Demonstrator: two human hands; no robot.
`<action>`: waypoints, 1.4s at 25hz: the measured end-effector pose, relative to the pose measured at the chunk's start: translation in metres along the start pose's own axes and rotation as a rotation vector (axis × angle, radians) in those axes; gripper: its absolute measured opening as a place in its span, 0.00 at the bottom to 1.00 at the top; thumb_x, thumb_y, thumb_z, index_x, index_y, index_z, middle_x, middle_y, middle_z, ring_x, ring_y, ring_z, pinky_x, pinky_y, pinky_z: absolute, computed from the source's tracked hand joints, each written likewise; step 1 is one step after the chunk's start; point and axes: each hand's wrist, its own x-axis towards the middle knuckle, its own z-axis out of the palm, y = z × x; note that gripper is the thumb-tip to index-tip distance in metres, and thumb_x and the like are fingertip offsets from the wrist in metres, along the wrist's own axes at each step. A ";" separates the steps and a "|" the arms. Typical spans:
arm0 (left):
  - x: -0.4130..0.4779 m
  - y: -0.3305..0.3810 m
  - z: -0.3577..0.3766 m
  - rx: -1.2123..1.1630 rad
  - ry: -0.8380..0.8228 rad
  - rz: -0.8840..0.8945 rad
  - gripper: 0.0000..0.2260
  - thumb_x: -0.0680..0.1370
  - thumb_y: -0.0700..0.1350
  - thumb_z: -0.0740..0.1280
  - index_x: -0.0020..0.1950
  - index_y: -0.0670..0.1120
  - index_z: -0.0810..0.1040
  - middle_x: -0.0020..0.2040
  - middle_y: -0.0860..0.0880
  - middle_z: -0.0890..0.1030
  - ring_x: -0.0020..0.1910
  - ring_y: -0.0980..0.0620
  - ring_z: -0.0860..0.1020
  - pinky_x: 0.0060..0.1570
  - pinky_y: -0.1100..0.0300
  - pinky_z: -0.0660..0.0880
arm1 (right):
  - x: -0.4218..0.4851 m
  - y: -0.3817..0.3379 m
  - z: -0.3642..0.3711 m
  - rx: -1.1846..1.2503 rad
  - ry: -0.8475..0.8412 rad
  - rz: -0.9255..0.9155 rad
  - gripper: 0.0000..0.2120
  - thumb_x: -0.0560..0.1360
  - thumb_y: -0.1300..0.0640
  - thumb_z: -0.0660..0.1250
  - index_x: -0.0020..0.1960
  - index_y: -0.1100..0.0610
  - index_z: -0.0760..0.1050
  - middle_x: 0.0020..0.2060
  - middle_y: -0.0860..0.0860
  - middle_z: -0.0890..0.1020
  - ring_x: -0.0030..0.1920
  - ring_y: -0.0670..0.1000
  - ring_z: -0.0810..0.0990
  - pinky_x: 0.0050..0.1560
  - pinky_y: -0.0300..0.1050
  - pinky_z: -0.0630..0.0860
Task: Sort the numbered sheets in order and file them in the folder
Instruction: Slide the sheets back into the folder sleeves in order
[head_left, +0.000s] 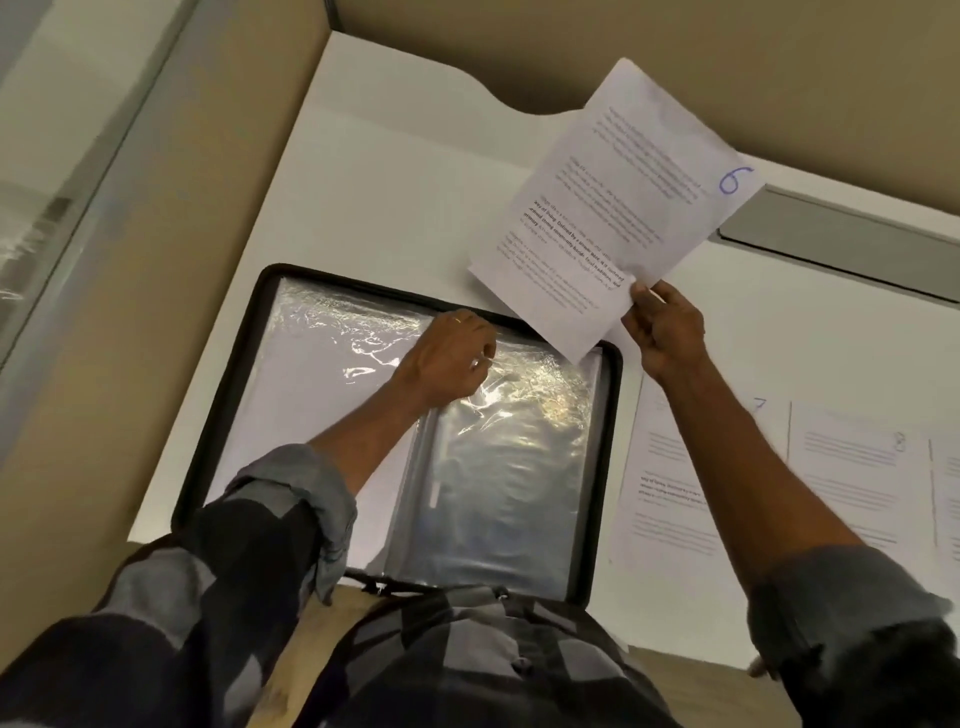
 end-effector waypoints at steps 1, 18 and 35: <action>0.002 -0.001 -0.002 -0.023 0.005 -0.003 0.04 0.72 0.42 0.72 0.45 0.47 0.80 0.42 0.51 0.81 0.45 0.49 0.78 0.50 0.55 0.72 | 0.005 -0.002 0.005 0.004 -0.010 -0.001 0.15 0.78 0.65 0.71 0.64 0.62 0.79 0.55 0.54 0.86 0.50 0.49 0.86 0.49 0.43 0.83; 0.032 -0.002 -0.013 -0.274 -0.330 -0.052 0.13 0.77 0.36 0.71 0.48 0.56 0.78 0.49 0.58 0.77 0.48 0.56 0.78 0.49 0.49 0.78 | 0.029 0.004 0.022 -0.153 -0.176 0.012 0.11 0.77 0.64 0.72 0.59 0.60 0.80 0.49 0.52 0.88 0.49 0.49 0.87 0.50 0.44 0.83; 0.041 -0.023 -0.032 0.114 -0.472 -0.044 0.23 0.77 0.54 0.73 0.70 0.52 0.75 0.59 0.52 0.79 0.62 0.50 0.75 0.59 0.52 0.68 | 0.064 -0.002 0.002 -0.366 -0.264 0.051 0.09 0.76 0.64 0.73 0.56 0.58 0.79 0.49 0.53 0.87 0.51 0.51 0.87 0.51 0.45 0.83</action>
